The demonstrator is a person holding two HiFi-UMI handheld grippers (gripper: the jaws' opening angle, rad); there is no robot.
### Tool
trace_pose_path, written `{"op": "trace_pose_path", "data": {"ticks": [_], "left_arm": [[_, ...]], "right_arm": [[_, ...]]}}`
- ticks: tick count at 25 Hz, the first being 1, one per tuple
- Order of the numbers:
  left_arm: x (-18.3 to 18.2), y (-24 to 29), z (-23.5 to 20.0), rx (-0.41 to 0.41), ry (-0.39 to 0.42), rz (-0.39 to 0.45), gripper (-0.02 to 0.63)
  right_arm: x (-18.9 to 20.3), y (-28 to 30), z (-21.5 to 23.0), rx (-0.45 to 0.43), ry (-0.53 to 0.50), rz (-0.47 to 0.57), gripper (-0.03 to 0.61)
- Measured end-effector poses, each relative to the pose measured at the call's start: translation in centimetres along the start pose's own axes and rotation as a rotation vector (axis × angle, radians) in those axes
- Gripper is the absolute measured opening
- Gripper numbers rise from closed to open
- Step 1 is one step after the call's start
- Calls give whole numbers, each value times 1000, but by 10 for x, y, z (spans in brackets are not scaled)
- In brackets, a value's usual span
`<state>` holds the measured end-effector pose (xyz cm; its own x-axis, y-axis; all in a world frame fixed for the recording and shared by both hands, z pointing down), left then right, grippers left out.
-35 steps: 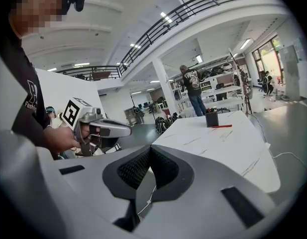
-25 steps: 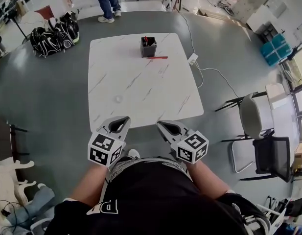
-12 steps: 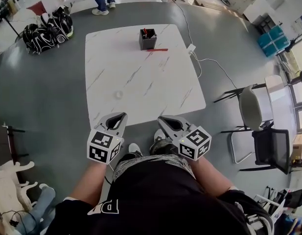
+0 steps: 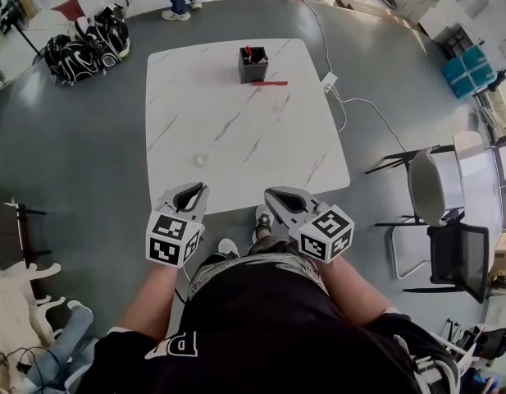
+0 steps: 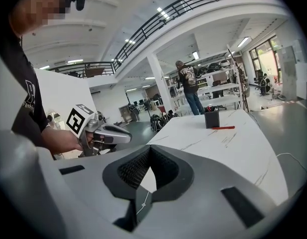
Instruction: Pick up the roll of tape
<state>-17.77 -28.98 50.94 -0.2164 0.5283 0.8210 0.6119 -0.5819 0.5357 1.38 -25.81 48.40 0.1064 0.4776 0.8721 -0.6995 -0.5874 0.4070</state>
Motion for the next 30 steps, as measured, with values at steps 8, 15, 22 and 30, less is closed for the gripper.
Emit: {"op": "trace_pose_path", "data": {"ticks": [8,15,22,30], "left_arm": [[9,48,-31,-83,-30,-78,55],[30,94,-70,-165,-51,-167,104],[57,141,-95,-194,-66,-284,148],[75,178,-110,-182,-81,-390,193]], "right_arm": [[1,6,43,-14,25,-18,5],[0,13,71,-22,36,-44,5],[-1,16,96,-21,52,-68,5],[0,15,116,-7,74,-82,5]]}}
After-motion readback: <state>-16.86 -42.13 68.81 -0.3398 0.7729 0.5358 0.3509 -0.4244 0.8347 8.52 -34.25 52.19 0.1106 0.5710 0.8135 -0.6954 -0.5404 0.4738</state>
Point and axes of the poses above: the fingertips, and each gripper's own axes: y forward along the fingers, z to its right, x out of its underside, the point moved 5 cm from there along -y, backward along the fingers, and after that the axes turned 3 degrees about -y, right-handed, at the moved point
